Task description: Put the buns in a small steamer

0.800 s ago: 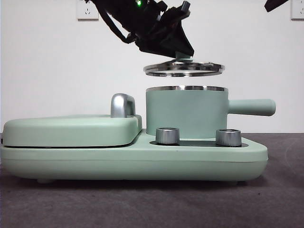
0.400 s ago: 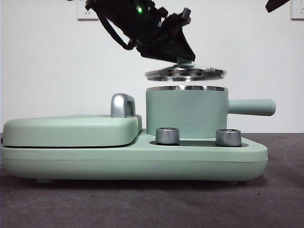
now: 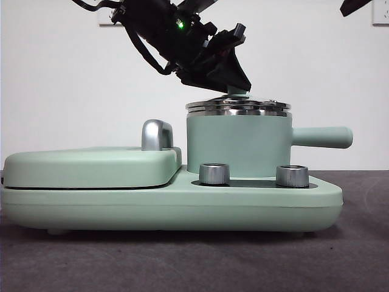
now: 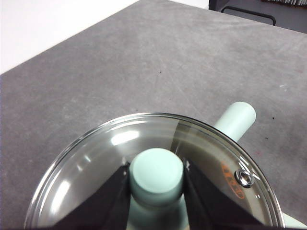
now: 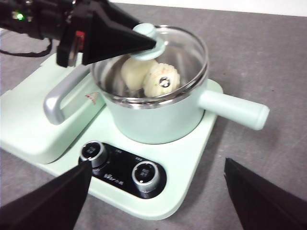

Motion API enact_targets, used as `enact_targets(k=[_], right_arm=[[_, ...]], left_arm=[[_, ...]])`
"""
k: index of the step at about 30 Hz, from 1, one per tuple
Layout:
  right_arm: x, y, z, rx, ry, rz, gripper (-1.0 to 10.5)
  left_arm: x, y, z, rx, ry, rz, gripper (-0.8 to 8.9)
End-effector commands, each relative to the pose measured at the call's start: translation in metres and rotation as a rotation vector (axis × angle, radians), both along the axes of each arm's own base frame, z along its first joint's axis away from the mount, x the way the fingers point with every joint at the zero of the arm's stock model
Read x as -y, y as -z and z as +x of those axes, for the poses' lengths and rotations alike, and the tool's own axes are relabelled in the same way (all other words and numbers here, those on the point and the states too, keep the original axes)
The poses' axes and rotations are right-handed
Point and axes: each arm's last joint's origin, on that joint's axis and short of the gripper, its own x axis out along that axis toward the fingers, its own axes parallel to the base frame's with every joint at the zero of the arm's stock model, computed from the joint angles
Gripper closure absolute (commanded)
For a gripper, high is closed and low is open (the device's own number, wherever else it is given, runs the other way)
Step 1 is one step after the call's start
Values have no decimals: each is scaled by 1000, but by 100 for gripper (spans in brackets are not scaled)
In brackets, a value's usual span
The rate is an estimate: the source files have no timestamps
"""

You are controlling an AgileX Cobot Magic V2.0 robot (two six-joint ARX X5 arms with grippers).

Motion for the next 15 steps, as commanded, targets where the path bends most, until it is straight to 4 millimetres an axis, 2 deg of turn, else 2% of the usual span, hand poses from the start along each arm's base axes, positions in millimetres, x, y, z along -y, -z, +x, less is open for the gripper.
enact_targets(k=[1,10,15], right_arm=[[-1,-1,0,2,-1,8,518],[-1,-1,0,2,-2,7,518],[-1,-1,0,2,-2,8,518]], left_arm=[[5,-5,1,27,14,-22,800],[6,-7,2,41,32,-42,800],[8,1,4,25,31,-31,800]])
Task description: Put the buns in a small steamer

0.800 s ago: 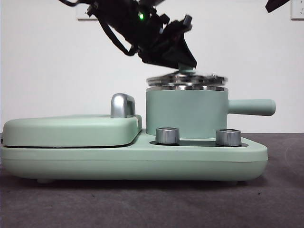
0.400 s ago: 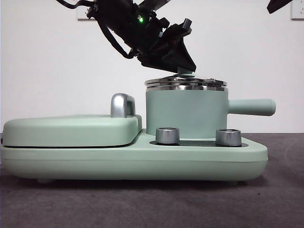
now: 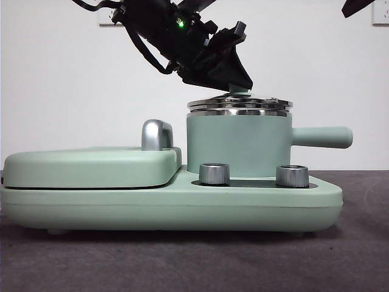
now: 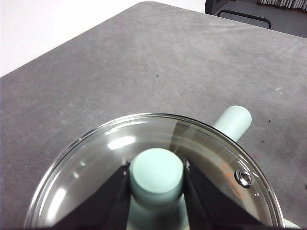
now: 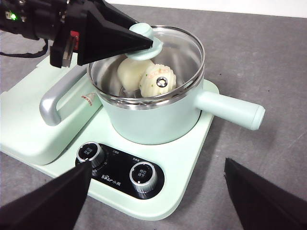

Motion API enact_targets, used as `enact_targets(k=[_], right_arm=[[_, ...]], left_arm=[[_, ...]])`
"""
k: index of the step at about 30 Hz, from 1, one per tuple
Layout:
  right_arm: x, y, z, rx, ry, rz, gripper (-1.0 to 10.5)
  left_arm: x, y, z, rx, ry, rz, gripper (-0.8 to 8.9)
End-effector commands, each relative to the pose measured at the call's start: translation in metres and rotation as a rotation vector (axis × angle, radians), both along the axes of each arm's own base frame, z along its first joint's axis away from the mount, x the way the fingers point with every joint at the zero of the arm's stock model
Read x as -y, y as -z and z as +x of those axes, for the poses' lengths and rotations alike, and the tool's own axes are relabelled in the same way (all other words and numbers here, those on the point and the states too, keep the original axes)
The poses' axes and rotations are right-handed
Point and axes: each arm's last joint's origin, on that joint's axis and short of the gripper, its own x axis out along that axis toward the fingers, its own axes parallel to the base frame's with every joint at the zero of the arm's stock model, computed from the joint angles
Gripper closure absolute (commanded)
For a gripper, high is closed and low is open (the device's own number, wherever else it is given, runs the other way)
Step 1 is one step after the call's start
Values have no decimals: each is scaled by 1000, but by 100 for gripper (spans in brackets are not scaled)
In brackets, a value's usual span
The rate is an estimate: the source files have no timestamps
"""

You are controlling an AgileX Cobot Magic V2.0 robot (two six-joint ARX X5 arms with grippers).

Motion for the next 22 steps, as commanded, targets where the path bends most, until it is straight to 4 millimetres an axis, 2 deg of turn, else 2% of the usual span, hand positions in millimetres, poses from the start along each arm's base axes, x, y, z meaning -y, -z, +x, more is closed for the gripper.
enact_targets(k=[1,15,17,20,22], right_arm=[[-1,-1,0,1,-5,9,518],[-1,-1,0,3,-5,10,518],[-1,-1,0,3,-5,10,518],[-1,-1,0,3,-5,10,518],[-1,-1,0,2,-5,10,518]], left_arm=[[8,3,4,14,17,-15,800],[5,10,4,-45,10,30,797],[5,11,4,-53,9,33,733],[4,9,4,-66,-1,15,534],[4,7,3,-70,-5,5,496]])
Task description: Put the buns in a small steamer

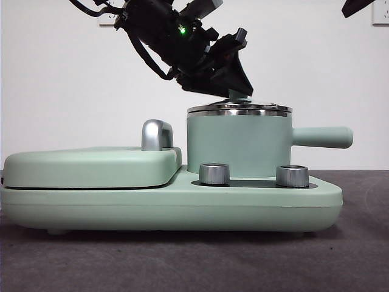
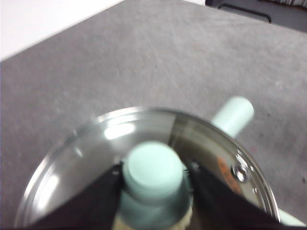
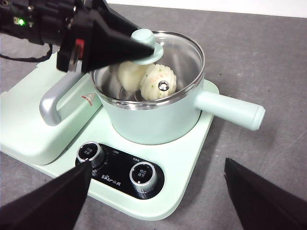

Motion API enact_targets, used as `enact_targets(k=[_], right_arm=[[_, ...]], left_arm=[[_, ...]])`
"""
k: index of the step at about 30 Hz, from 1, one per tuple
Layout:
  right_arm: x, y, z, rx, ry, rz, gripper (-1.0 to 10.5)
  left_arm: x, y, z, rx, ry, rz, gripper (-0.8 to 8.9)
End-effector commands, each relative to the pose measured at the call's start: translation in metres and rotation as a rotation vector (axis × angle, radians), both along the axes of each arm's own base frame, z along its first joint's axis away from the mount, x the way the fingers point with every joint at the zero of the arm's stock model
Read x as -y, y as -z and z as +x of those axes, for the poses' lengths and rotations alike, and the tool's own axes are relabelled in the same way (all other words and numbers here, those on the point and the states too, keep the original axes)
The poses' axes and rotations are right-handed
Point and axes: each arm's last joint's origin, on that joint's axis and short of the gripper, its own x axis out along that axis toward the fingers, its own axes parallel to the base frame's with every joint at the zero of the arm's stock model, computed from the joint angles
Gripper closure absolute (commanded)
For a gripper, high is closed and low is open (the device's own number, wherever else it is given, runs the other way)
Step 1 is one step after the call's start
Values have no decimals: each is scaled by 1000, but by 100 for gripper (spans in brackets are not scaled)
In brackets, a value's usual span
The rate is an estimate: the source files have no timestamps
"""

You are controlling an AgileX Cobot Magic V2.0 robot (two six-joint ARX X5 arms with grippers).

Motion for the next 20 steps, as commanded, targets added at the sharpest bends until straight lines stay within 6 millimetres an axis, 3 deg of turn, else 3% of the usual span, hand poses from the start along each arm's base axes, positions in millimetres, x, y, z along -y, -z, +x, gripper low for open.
enact_targets(k=[1,7,14,20], right_arm=[[-1,-1,0,2,-5,10,518],[-1,-1,0,2,-6,11,518],[-2,-1,0,-1,-17,14,518],[-7,3,5,-42,-69,11,518]], left_arm=[[3,-2,1,-16,-3,-17,496],[-13,-26,-10,-52,-36,-38,497],[-59,-63,-41,-222,-129,-3,498],[-95,-78,-69,-327,-185,66,502]])
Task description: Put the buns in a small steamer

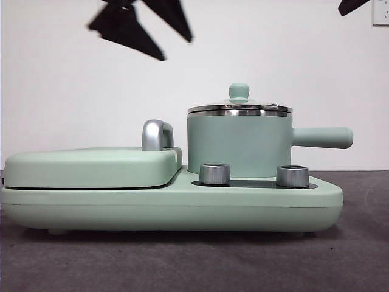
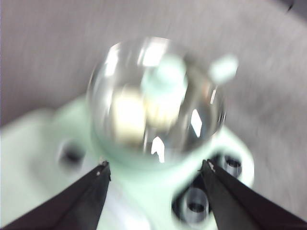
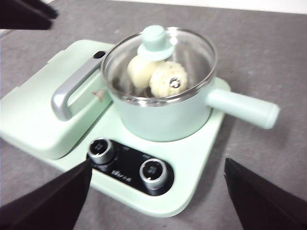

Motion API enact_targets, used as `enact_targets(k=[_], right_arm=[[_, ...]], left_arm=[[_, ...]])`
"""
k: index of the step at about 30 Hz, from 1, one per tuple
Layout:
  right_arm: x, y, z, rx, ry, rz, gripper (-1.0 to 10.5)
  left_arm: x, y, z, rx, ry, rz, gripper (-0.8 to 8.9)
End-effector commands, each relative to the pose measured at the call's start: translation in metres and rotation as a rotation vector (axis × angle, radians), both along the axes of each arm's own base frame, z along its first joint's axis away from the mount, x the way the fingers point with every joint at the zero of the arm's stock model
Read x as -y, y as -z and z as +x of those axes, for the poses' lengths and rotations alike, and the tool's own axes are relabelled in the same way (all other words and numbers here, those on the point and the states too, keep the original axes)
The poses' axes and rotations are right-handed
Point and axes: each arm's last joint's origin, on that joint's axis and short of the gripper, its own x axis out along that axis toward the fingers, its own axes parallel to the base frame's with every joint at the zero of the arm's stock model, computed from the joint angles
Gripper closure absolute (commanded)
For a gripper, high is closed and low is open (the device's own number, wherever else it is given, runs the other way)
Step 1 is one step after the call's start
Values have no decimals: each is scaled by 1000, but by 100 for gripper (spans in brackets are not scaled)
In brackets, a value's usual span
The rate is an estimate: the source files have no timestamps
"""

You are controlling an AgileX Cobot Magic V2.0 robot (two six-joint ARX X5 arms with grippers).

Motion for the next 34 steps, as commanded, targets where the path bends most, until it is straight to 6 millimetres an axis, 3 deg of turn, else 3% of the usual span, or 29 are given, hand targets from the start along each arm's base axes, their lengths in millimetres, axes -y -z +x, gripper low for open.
enact_targets(k=[1,5,16,21,28,30,31,32,34], right_arm=[[-6,2,4,-27,-33,3,518],[-14,7,13,-68,-73,-3,518],[-38,29,40,-221,-171,-39,518],[-46,40,47,-296,-213,-52,518],[-47,42,48,-306,-217,-55,528],[-47,41,48,-298,-217,-49,691],[-47,40,48,-294,-219,-46,866],[-47,40,49,-291,-220,-45,964],[-48,39,49,-283,-218,-40,928]], left_arm=[[-9,-4,-10,-36,-16,8,502],[-25,6,-32,-78,-41,8,503],[-65,69,-98,-217,-116,2,503],[-73,79,-111,-231,-134,-11,503],[-75,81,-114,-258,-136,5,518],[-75,81,-114,-253,-135,1,689],[-75,81,-114,-254,-136,0,816],[-75,81,-114,-251,-137,-3,798],[-75,81,-114,-250,-135,-2,807]])
